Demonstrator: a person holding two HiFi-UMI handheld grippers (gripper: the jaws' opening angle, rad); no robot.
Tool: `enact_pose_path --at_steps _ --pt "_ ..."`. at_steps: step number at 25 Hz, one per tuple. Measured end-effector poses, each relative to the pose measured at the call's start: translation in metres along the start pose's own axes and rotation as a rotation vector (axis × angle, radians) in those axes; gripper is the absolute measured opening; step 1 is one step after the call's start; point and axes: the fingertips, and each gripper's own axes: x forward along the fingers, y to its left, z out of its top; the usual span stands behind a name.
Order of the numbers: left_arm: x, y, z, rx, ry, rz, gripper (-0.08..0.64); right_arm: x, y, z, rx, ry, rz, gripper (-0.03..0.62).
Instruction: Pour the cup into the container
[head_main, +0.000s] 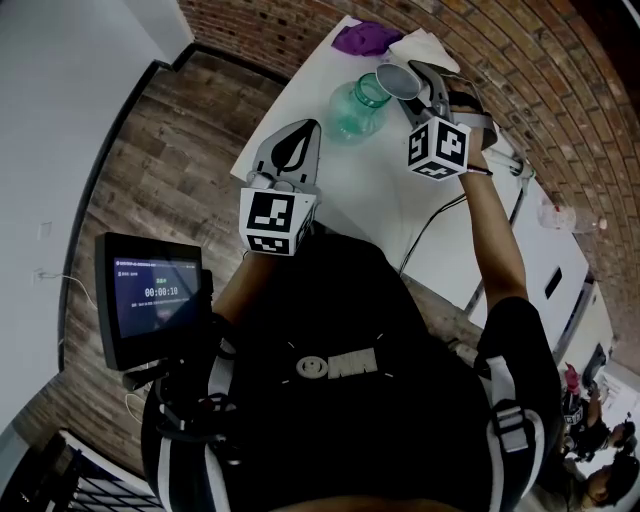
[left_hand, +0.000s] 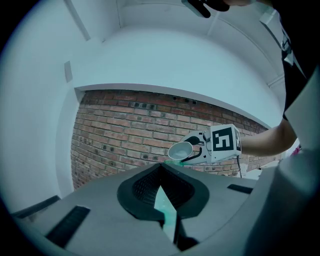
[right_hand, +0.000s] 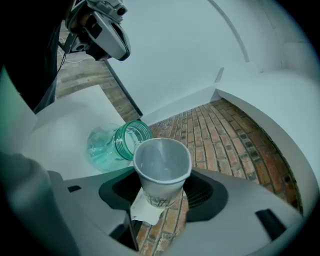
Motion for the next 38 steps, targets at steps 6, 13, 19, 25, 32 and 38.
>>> enact_pose_path --at_steps 6,13,19,25,32,38 --pt "0.0001 0.0003 0.0008 -0.004 -0.003 0.001 -0.002 -0.0009 -0.0010 0.0024 -0.045 0.005 -0.013 0.264" --pt "0.0002 0.0009 0.0015 -0.005 -0.007 0.002 -0.002 -0.0010 -0.0007 0.0033 -0.091 0.016 -0.022 0.264" --pt "0.0008 0.0011 0.0022 -0.007 -0.005 0.004 -0.002 0.0004 -0.0014 0.0028 -0.107 0.019 -0.024 0.264" --pt "0.0005 0.0028 0.0058 -0.008 -0.015 0.012 -0.002 0.0016 -0.0016 0.0022 -0.125 0.022 -0.029 0.264" --pt "0.0020 0.0035 0.0050 -0.010 -0.014 0.010 -0.002 0.0035 -0.0011 0.0026 -0.162 0.029 -0.031 0.264" --pt "0.0025 0.0037 0.0071 -0.012 -0.017 0.012 -0.002 0.0051 -0.0034 0.0031 -0.188 0.031 -0.032 0.264"
